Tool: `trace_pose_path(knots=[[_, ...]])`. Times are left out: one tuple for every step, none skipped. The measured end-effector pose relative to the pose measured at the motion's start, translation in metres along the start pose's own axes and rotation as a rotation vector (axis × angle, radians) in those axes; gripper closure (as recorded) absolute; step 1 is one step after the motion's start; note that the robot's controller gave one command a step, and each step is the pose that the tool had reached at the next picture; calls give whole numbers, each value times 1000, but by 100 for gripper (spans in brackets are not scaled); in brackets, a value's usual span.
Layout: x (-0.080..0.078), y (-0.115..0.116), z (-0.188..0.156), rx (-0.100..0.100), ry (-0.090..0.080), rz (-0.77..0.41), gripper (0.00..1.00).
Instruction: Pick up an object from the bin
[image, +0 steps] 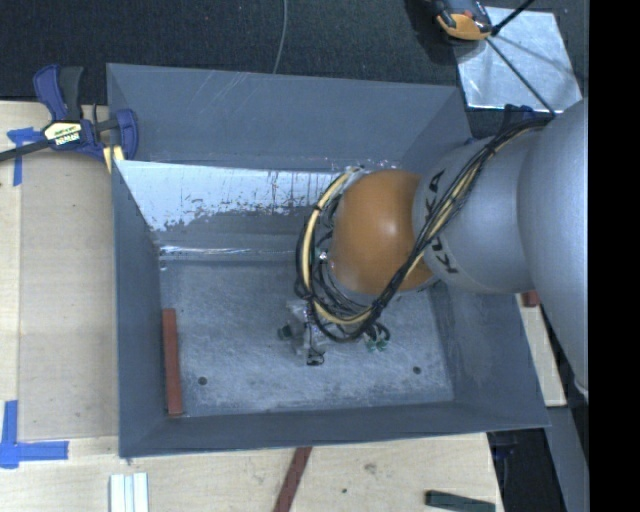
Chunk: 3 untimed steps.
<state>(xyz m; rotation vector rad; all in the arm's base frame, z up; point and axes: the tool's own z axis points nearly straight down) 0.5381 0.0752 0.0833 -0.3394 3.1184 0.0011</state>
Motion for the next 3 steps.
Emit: trace_pose_path(knots=[[-11,-37,-12,1,0,-227,0],[-11,-36,-11,0,0,-228,0],[-68,-36,13,0,-1,-445,100]])
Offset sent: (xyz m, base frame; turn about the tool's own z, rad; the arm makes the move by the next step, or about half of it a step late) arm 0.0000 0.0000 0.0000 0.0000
